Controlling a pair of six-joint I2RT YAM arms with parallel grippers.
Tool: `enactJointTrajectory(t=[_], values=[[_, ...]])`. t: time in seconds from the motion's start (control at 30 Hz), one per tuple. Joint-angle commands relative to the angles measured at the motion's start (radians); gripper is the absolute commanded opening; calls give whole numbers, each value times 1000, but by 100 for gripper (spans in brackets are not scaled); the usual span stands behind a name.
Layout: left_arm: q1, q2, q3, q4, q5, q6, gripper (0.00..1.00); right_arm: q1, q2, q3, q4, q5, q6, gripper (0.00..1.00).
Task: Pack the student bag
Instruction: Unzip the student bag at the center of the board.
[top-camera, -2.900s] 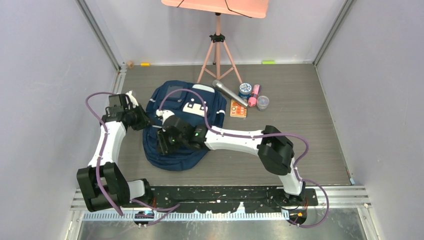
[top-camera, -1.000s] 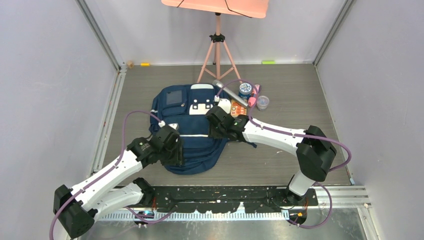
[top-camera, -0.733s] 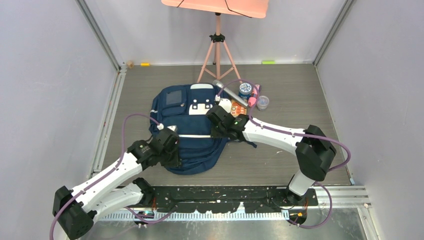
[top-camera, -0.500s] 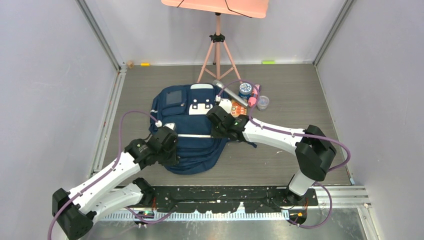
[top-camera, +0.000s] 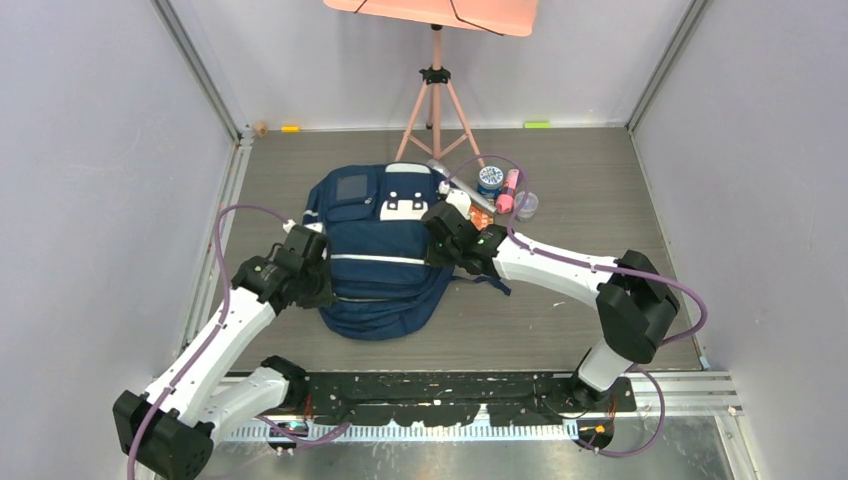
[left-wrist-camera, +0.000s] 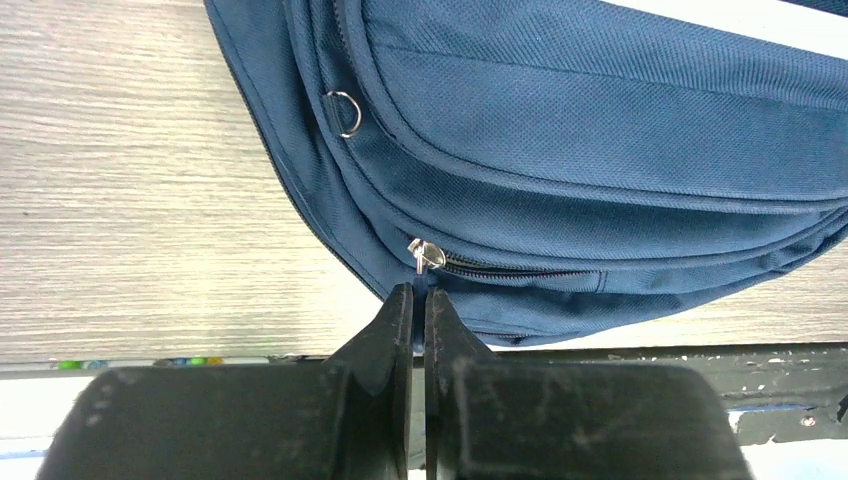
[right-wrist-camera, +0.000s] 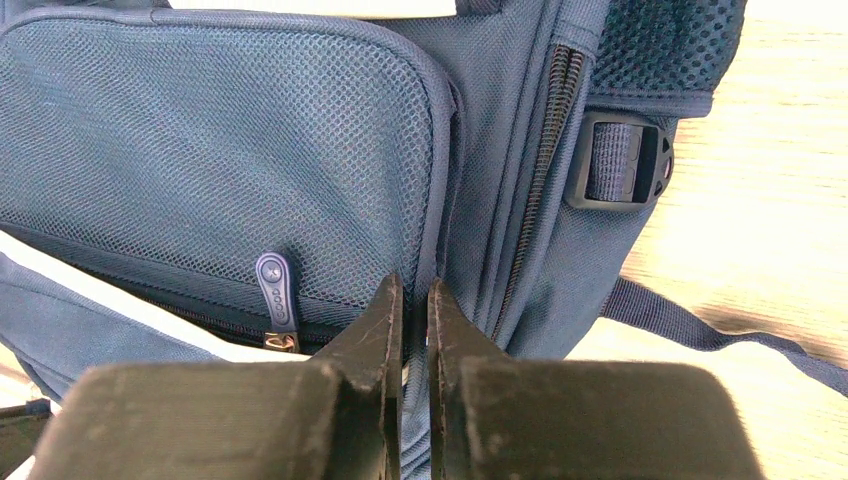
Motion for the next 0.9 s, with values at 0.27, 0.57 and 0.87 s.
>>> enactJointTrajectory(t=[0.27,0.57,0.87], values=[[189,62,84,53,-102,117,0,-87,-87,1,26,75,-95,0],[318,148,85,183,-32,212,0,-120,-77,16,52,-30,-145,0],[384,250,135,300,9,368,0,-121,-64,36,63,-118,-186,0]])
